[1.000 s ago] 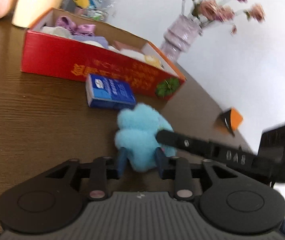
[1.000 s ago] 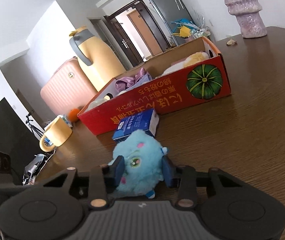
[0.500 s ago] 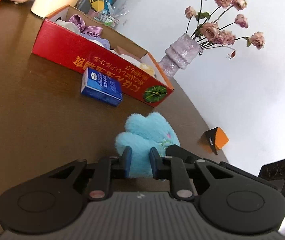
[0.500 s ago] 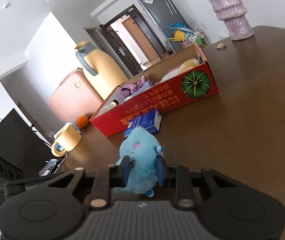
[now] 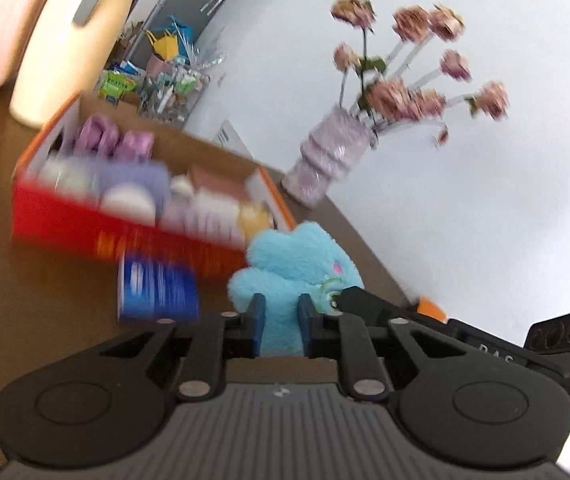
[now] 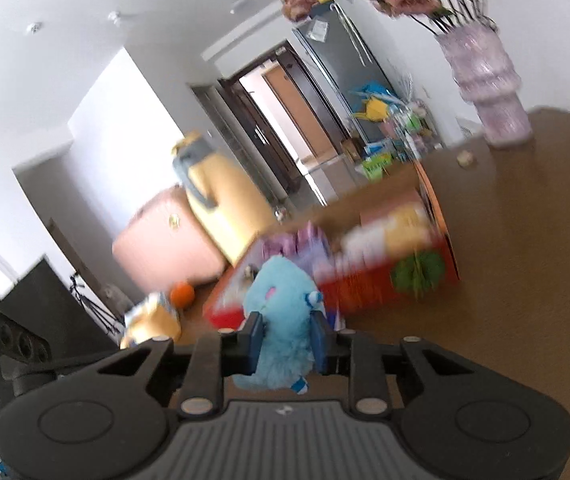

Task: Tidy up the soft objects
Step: 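Carry the light-blue plush into the box and open both grippers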

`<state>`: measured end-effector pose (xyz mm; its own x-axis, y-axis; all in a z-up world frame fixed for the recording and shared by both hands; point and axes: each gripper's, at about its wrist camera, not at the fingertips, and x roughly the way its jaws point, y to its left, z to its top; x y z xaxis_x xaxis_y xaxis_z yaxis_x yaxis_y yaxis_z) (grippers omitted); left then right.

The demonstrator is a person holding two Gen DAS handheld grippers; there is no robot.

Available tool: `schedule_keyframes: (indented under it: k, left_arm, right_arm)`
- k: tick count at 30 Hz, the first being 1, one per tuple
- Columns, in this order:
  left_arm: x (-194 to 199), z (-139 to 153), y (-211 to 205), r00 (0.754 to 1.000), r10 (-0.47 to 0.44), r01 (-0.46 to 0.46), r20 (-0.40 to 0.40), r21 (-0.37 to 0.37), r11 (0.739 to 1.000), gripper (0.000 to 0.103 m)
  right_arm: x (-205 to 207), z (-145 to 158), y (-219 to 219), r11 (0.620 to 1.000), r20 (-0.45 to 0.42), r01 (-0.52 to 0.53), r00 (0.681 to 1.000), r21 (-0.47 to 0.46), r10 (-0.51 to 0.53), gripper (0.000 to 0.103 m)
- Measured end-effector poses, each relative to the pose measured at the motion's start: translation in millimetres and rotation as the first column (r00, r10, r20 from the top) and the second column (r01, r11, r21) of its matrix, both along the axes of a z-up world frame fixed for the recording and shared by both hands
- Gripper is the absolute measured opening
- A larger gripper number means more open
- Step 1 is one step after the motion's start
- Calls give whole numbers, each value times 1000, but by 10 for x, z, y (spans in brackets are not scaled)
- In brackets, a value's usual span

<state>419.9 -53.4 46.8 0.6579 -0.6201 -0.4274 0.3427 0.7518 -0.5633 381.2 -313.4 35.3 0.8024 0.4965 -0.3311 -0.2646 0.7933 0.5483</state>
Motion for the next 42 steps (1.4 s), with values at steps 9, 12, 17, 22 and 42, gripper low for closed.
schedule_keyframes:
  k: [9, 12, 17, 22, 42]
  left_arm:
    - [1488, 32, -245, 998, 64, -56, -29, 227, 972, 11]
    - [1276, -143, -19, 999, -8, 17, -39, 221, 975, 32]
    - [449, -293, 341, 998, -49, 42, 25, 247, 968, 62]
    - [-84, -519, 482, 1000, -6, 2, 21, 204, 979, 66]
    - [-609, -697, 375, 993, 11, -6, -118, 40, 999, 27]
  right_arm:
    - [1751, 10, 179, 991, -88, 7, 996, -131, -19, 12]
    - [1625, -127, 97, 988, -69, -59, 996, -144, 49, 29]
    - [914, -336, -29, 964, -53, -201, 980, -175, 194, 61]
    - [571, -621, 102, 967, -120, -235, 967, -96, 223, 61]
    - [-142, -696, 324, 986, -155, -164, 975, -29, 158, 34]
